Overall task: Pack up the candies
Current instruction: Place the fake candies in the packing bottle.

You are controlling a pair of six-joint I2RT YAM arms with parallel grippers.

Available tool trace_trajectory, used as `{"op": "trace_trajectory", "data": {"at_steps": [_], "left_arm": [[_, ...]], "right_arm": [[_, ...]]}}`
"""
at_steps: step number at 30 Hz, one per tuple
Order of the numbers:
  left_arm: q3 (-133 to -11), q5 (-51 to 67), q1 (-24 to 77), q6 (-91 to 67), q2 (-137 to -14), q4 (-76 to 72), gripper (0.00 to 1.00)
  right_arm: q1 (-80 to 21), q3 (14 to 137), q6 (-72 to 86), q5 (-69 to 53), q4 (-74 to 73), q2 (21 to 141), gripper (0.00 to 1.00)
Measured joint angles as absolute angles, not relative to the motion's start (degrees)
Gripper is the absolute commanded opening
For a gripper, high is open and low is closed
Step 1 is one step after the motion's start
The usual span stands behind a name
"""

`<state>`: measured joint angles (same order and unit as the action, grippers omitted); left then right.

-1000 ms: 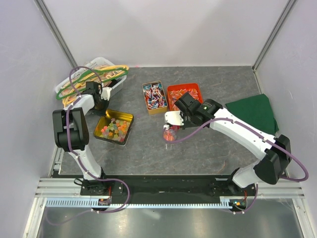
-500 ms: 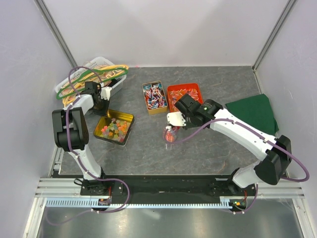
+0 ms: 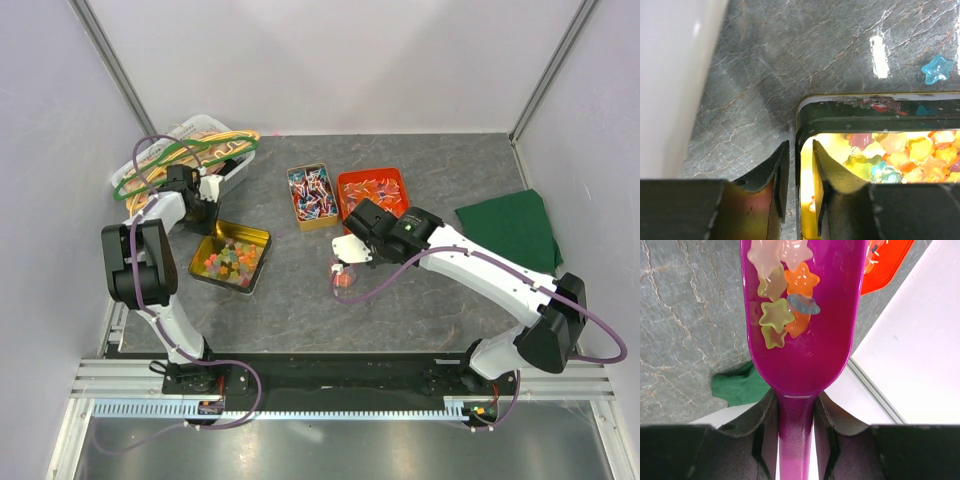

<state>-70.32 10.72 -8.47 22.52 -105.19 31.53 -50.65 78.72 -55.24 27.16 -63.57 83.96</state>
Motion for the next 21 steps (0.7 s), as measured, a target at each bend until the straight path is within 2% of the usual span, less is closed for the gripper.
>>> {"op": "trace_trajectory", "data": {"at_steps": [21], "left_arm": [[-70.30, 13.74, -9.43, 21.23, -102.52, 33.01, 0.41]], "right_arm": [[-54.74, 78.72, -56.38, 33.26, -64.45, 85.47, 0.00]]}}
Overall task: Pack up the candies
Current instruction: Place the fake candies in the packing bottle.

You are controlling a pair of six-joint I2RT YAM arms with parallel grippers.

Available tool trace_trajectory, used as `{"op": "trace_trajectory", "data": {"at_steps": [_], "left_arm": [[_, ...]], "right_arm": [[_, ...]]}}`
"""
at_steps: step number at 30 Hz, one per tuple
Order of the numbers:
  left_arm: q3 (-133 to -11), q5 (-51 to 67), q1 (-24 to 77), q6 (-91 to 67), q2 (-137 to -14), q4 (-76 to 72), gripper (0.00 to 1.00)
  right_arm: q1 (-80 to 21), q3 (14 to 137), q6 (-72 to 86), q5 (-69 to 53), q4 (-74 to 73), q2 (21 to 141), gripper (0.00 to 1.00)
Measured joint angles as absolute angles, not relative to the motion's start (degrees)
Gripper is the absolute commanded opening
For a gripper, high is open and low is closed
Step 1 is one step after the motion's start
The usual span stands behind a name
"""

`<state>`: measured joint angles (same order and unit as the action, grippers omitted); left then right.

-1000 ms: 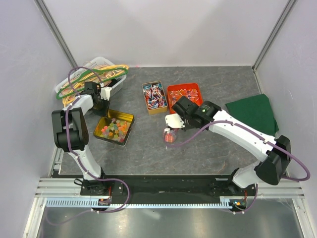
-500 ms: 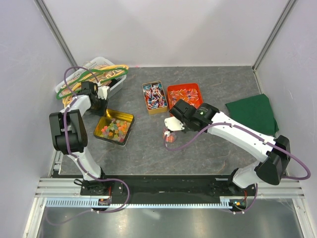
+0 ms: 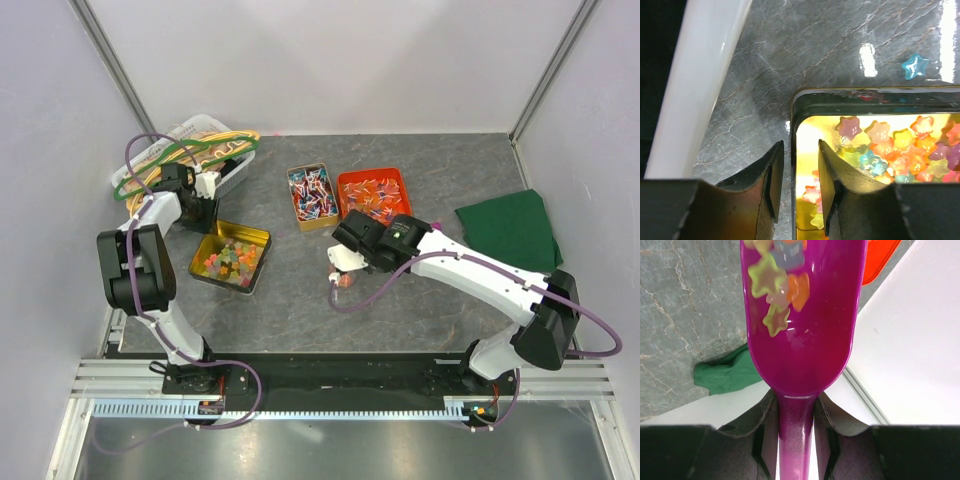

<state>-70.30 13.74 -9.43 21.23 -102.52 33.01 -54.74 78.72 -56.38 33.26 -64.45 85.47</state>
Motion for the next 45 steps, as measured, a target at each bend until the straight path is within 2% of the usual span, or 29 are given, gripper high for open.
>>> {"op": "trace_trajectory", "data": {"at_steps": [18, 26, 32, 38, 45], "left_arm": [[-70.32, 20.23, -9.63, 20.38, -98.65, 34.44, 0.45], [-71.07, 26.72, -9.34, 20.34, -96.12, 35.70, 0.55], [-72.49, 32.25, -9.26, 20.36, -94.94, 35.97, 0.62], [-76.29, 47.57, -9.10, 20.38, -94.08, 39.42, 0.70], [-83.55, 66.15, -6.22, 19.53, -92.18, 41.25, 0.72]], "right_arm": [[-58.87, 79.09, -57.30, 39.42, -65.21, 87.20, 0.00], [-59.40, 83.77, -57.23, 39.35, -65.63, 88.27, 0.00], [-56.73, 92.03, -56.03, 32.75, -65.56, 88.73, 0.00], [-52.84, 94.78, -52.69, 26.30, -59.94, 90.08, 0.00], [-52.75, 93.45, -47.05, 20.84, -49.95, 92.90, 0.00]]}}
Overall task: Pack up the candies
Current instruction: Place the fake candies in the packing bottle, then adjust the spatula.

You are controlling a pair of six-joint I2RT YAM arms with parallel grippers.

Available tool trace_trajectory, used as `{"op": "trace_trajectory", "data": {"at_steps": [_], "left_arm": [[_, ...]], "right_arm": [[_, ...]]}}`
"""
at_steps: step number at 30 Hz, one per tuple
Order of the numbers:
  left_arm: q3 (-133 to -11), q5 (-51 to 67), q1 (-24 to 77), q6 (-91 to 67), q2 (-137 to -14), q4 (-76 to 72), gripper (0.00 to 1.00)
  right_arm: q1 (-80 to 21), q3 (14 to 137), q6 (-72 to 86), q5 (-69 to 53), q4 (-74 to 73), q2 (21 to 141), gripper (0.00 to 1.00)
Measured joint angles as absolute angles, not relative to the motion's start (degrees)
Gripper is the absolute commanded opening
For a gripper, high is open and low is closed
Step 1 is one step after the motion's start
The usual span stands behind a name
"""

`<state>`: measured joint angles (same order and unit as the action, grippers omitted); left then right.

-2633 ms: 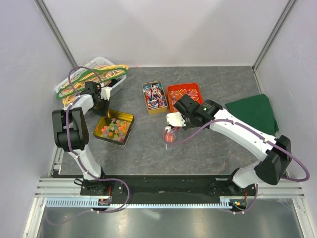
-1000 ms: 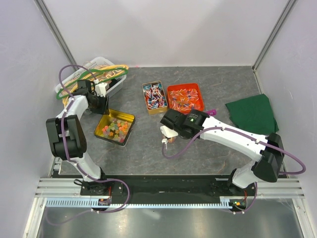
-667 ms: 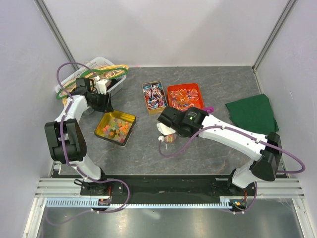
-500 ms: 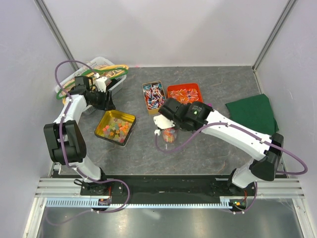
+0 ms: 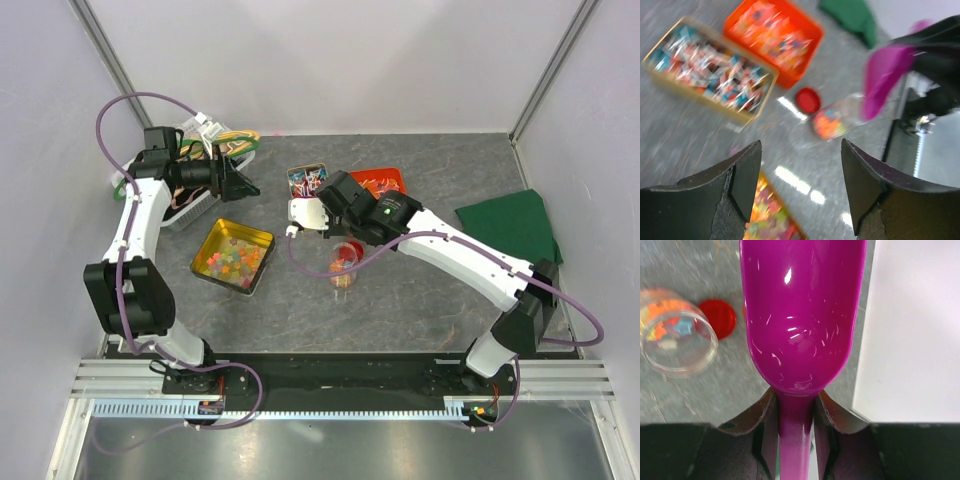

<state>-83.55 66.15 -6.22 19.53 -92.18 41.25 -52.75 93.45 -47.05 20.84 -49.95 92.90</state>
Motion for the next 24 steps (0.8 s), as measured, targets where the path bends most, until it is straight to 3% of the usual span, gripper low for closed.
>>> {"op": "trace_trajectory", "data": {"at_steps": [12, 16, 19, 24], "left_arm": [[-87.33, 75.72, 0.64, 16.80, -92.66, 41.91, 0.71], [-87.33, 75.70, 2.94, 16.67, -93.47, 41.95, 0.65], [-87.31, 75.68, 3.75, 16.56, -93.73, 41.98, 0.54], [-86.98, 75.46, 4.62, 16.27, -94.08, 42.11, 0.26]], "right_arm": [[-52.73, 91.31, -41.34, 14.92, -39.83, 93.38, 0.00], [-52.71, 91.31, -40.10, 13.45, -37.69, 93.38, 0.00], [-52.69, 91.31, -39.27, 12.73, -36.64, 93.38, 0.00], [-52.69, 91.31, -38.28, 12.25, -35.70, 93.38, 0.00]]}}
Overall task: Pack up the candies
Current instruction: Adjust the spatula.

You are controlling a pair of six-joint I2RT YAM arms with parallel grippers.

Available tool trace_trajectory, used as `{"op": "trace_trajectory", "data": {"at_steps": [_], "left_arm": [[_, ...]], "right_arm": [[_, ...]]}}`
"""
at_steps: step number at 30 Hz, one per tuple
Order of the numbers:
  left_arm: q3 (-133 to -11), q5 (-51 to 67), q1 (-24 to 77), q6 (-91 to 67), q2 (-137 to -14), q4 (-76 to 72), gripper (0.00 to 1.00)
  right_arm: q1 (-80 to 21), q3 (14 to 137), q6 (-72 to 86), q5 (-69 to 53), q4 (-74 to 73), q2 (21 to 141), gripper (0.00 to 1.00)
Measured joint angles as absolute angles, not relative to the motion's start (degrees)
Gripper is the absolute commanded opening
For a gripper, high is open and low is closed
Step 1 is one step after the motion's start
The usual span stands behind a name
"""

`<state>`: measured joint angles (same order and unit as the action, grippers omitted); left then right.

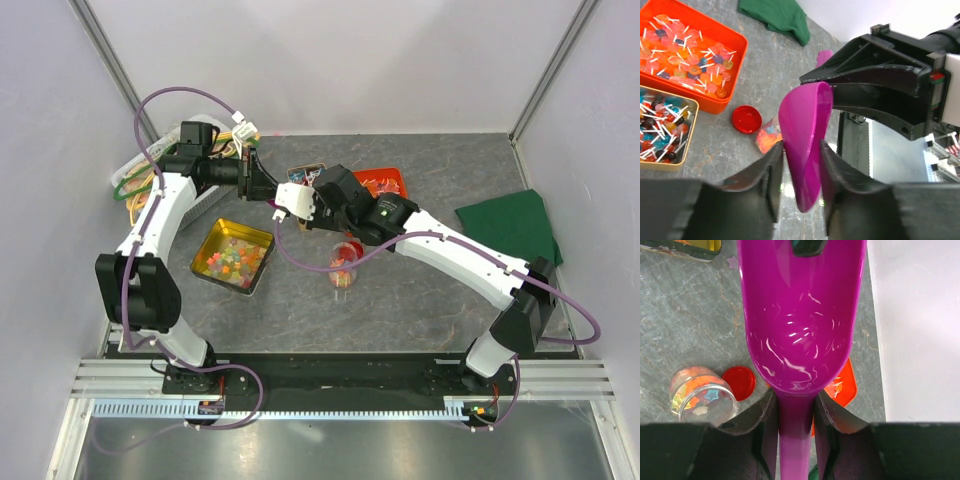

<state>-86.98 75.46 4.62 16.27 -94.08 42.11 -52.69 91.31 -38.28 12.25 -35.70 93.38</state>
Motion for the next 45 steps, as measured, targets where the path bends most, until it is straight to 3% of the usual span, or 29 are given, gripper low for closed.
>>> {"op": "trace_trajectory", "data": {"at_steps": [9, 17, 22, 45], "left_arm": [[-86.80, 72.29, 5.39, 16.78, -95.57, 41.34, 0.02], [-86.72, 74.65, 5.82, 16.73, -97.91, 41.41, 0.02], [-86.50, 76.86, 5.87, 16.67, -98.61, 41.43, 0.02], [-85.91, 84.90, 6.24, 14.35, -100.27, 42.15, 0.02]], "right_arm": [[-52.62, 91.44, -35.62, 10.96, -36.21, 93.38, 0.00], [-51.40, 91.79, -33.80, 7.64, -38.09, 92.88, 0.18], [-49.50, 92.03, -32.75, 2.83, -38.83, 91.79, 0.23], [-44.10, 93.45, -32.40, -13.06, -41.23, 87.74, 0.28]]}}
